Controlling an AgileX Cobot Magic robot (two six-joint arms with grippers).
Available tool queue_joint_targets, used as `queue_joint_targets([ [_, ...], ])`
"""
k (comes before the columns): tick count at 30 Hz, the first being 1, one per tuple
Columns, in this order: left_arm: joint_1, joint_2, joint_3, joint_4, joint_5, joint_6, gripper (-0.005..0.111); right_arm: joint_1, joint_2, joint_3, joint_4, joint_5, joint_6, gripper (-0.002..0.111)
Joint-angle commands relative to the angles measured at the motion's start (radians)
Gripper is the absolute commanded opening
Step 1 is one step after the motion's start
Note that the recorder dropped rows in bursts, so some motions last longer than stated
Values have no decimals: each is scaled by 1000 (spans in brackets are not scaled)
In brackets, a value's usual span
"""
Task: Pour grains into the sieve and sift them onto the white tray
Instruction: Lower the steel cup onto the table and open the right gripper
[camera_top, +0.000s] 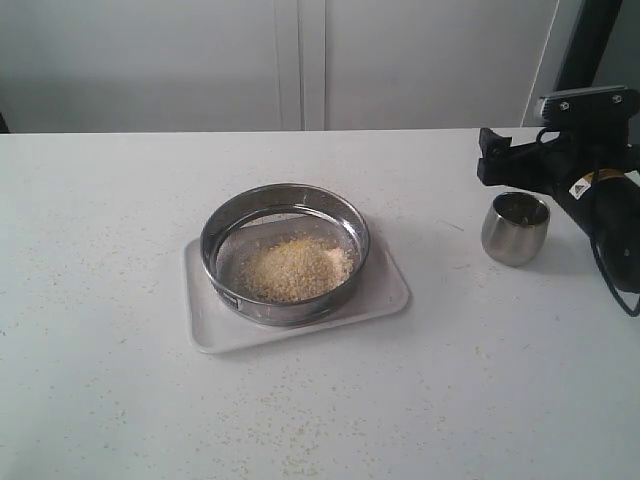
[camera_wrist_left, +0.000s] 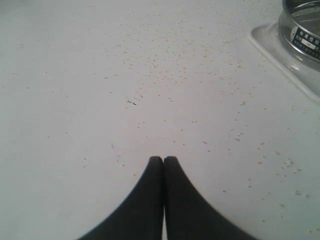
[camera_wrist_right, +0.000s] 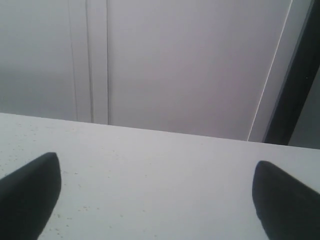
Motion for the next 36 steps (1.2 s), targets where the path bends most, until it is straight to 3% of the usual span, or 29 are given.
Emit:
queue_joint_targets([
  [1, -6, -4, 2, -11, 1, 0, 0, -5, -24, 0, -1, 8, -5, 96],
  [22, -6, -4, 2, -11, 1, 0, 0, -5, -163, 0, -1, 146, -5, 96],
  [33, -6, -4, 2, -11, 1, 0, 0, -5, -302, 0, -3, 483, -5, 96],
  [36, -6, -4, 2, -11, 1, 0, 0, -5, -343, 0, -1, 572, -5, 91],
])
